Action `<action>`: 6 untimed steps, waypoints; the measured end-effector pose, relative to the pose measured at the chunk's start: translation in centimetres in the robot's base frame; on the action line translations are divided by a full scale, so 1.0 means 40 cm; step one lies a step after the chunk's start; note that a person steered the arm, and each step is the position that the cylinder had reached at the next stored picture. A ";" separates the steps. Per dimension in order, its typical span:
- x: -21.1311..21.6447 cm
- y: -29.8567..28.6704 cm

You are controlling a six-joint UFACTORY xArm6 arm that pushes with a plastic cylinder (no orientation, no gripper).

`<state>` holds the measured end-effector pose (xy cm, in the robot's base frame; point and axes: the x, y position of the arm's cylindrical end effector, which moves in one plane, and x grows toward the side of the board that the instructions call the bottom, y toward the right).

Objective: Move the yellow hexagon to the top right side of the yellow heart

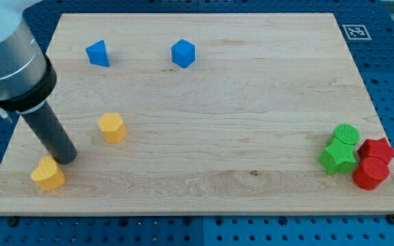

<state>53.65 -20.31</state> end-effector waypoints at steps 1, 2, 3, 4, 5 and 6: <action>-0.197 0.000; -0.283 0.094; -0.220 0.266; -0.171 0.233; -0.147 0.150; -0.085 0.101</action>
